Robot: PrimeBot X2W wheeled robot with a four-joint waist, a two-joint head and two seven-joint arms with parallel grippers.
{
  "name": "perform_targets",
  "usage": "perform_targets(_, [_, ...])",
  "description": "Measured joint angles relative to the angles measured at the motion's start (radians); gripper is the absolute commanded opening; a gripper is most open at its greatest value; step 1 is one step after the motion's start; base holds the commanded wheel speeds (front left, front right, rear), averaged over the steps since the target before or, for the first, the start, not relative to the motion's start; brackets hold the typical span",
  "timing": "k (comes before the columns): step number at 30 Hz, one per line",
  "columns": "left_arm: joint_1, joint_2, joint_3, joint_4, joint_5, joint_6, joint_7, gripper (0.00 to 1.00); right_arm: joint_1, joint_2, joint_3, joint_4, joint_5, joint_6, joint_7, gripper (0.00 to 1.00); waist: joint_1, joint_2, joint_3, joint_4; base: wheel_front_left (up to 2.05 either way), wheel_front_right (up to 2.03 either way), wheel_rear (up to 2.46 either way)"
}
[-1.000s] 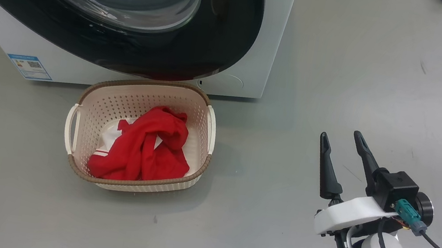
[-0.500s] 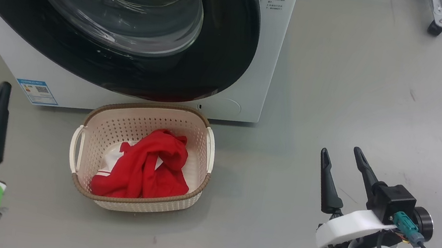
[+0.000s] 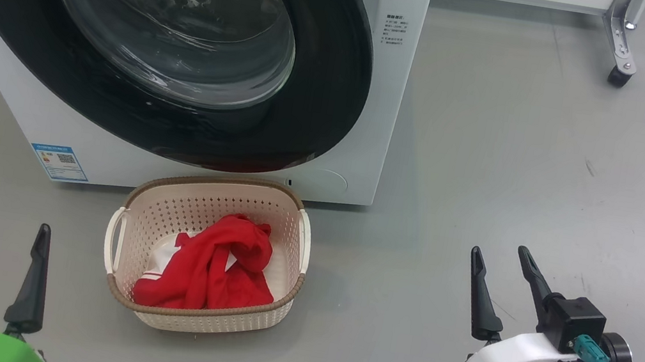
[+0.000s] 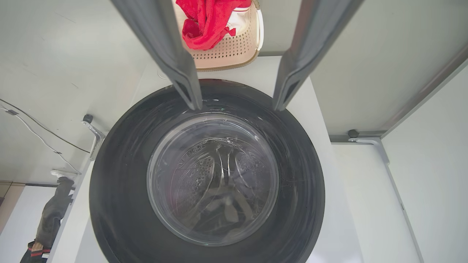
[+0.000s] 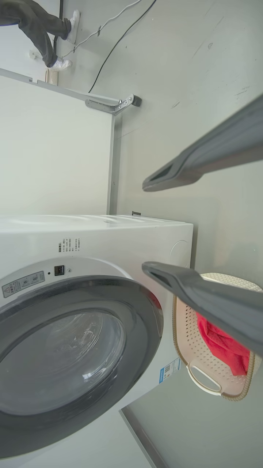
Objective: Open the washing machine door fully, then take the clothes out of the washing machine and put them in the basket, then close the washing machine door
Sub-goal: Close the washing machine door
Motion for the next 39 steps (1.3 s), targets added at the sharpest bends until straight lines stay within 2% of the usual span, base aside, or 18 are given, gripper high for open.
perform_targets(4, [0.018,0.002,-0.023,0.021,0.067,0.034,-0.033,1.0,0.008,0.0,-0.001,0.0,0.0,0.0,0.0,1.0,0.0,0.0,-0.006,-0.001,0.0,0.0,0.0])
perform_targets(12, [0.032,-0.043,-0.065,0.064,0.094,0.076,-0.079,1.0,0.028,0.001,-0.004,0.002,-0.007,-0.001,0.0,1.0,0.0,0.0,-0.014,-0.005,0.0,0.0,0.0])
perform_targets(25, [0.032,-0.059,-0.081,0.099,0.128,0.117,-0.126,1.0,0.041,0.002,-0.004,0.0,-0.012,-0.002,0.0,1.0,0.0,0.0,-0.009,-0.015,0.0,0.0,0.0])
perform_targets(39, [0.032,-0.069,-0.092,0.126,0.135,0.132,-0.147,1.0,0.042,0.002,-0.006,-0.001,-0.016,-0.002,0.0,1.0,0.0,0.0,-0.006,-0.016,0.0,0.0,0.0])
